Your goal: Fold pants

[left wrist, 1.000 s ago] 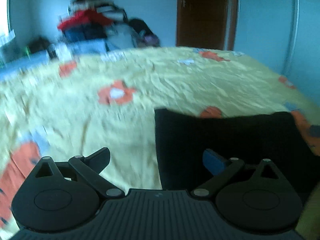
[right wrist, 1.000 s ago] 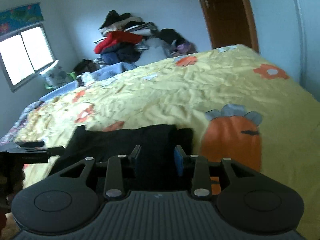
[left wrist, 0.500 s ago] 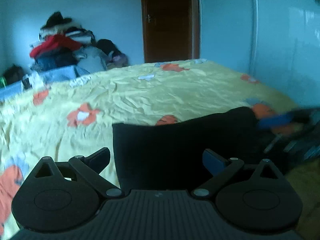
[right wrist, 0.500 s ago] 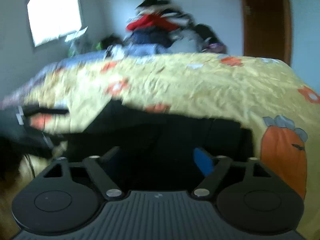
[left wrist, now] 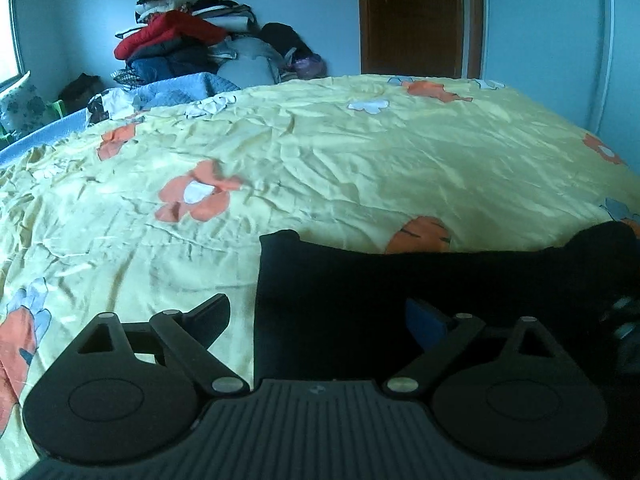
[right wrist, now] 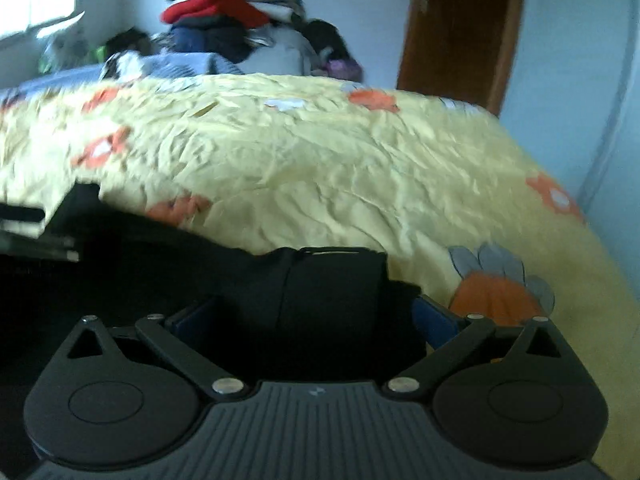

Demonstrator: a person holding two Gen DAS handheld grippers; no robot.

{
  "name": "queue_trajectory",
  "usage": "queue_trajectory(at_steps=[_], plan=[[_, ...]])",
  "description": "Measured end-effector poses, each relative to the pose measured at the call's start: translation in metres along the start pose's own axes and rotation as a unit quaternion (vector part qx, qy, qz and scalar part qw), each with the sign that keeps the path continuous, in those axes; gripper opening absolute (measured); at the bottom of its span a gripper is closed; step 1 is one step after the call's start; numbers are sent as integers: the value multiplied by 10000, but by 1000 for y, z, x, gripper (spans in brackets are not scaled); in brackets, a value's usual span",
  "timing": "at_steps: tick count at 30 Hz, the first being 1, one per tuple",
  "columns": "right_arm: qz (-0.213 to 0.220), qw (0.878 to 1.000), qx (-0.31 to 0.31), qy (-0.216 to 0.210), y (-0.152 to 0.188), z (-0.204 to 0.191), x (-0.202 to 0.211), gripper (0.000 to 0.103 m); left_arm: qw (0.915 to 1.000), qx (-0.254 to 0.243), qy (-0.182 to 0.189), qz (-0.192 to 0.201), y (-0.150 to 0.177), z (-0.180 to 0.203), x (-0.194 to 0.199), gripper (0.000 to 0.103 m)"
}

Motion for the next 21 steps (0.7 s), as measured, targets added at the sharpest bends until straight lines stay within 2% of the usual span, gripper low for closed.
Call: queue_trajectory(at_steps=[2,3,5,7,9,12,15,21], plan=[[238,9994,-23,234,2,3,21,103,10000,-13,-47,42,1,0,1,94],[360,9991,53,220,3,2,33,103,10000,-1,-66,49,1,-1,1,95],[453,9988,179,-98,5,-1,47,103,10000,14,-81,53,1,0,1,96],[407,9975,414,-400,11,-11,56,103,9999,-11,-101,59,1,0,2,98],[403,9952,742,-484,17,-24,57,103,9999,-35,-133,56,2,1,2,99],[184,9942,1030,-254,26,-35,40,103,9998,-92,-169,60,4,2,3,102],[116,9974,552,-443,31,-23,36,103,9998,-102,-186,68,5,2,3,103],[117,9979,77,-627,42,-10,34,103,9997,-80,-198,104,7,2,3,103]])
Point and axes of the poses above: each gripper's, at about its wrist camera, not at the fingertips, and x roughly against the way its jaws point, z to its right, y to its underside, the point moved 2 cm from there along -x, roughly the way its jaws point, and after that the axes turned 5 degrees about y, right-handed, at the moved point
